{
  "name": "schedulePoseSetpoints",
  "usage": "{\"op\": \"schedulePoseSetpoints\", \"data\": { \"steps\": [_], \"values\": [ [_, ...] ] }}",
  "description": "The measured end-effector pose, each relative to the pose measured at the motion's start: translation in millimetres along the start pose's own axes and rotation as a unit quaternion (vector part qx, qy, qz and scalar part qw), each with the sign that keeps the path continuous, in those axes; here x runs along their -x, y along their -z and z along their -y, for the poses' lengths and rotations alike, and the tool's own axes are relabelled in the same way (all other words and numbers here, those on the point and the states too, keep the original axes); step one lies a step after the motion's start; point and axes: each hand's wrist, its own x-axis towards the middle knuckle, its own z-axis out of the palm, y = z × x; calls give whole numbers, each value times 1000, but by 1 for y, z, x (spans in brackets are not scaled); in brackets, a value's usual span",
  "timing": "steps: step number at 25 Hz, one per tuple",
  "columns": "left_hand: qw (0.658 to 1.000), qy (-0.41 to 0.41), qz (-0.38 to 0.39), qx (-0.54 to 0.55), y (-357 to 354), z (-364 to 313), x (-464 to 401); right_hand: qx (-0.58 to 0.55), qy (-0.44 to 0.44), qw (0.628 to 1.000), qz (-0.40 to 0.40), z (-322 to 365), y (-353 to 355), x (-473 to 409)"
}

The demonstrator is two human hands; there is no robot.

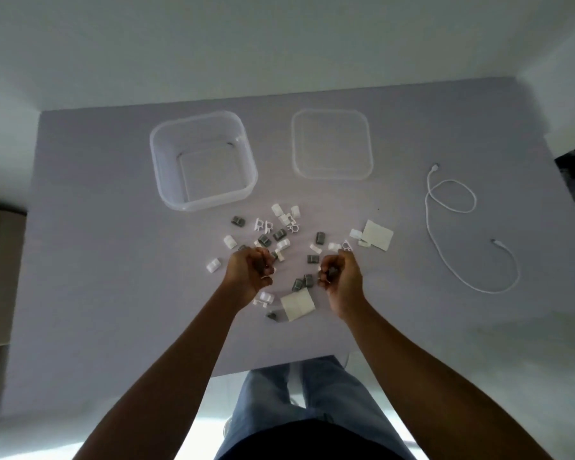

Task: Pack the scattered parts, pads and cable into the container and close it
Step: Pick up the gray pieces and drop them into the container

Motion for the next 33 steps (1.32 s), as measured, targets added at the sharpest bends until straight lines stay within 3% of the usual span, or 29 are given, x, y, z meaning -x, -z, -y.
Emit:
{"op": "schedulePoseSetpoints", "data": {
  "steps": [2, 3, 4, 5, 6, 10, 16, 18, 19, 20, 22, 23, 25, 28, 31, 33],
  "values": [
    [971, -62, -70, -220, -4, 0, -9, 227, 87, 969, -32, -10, 7, -6],
    [918, -116, -104, -363, -5, 1, -14, 348, 149, 925, -41, -15, 10, -7],
    [844, -175, -135, -488, -5, 3, -19, 447, 199, 872, -30, -19, 12, -7],
    [786, -215, -154, -558, -4, 5, -22, 521, 228, 822, -8, -22, 14, -6],
    [759, -231, -160, -588, -3, 7, -22, 572, 241, 784, 12, -25, 17, -8],
    [722, -235, -148, -634, -3, 14, -28, 665, 251, 703, 30, -32, 22, -13],
    [703, -251, -157, -647, -4, 16, -50, 693, 286, 661, 40, -31, 25, -19],
    [708, -252, -154, -641, -4, 11, -54, 661, 300, 686, 40, -31, 26, -19],
    [728, -237, -147, -627, -4, 8, -55, 620, 299, 725, 34, -31, 26, -18],
    [764, -211, -137, -594, -4, 5, -56, 555, 274, 785, 24, -28, 25, -16],
    [892, -121, -99, -423, -5, -1, -53, 324, 145, 935, 17, -16, 26, -13],
    [945, -71, -67, -312, -7, -4, -47, 199, 68, 977, 34, -9, 28, -10],
    [990, -9, 15, -143, -11, -11, -35, 19, -37, 996, 83, 3, 31, -2],
    [988, 22, 138, -60, -19, -19, -19, -97, -106, 980, 137, 15, 34, 4],
    [985, 26, 167, -40, -24, -22, -12, -84, -107, 980, 146, 24, 26, 5],
    [991, 24, 131, -7, -26, -24, -13, 42, -52, 994, 83, 24, 17, -1]
  ]
}}
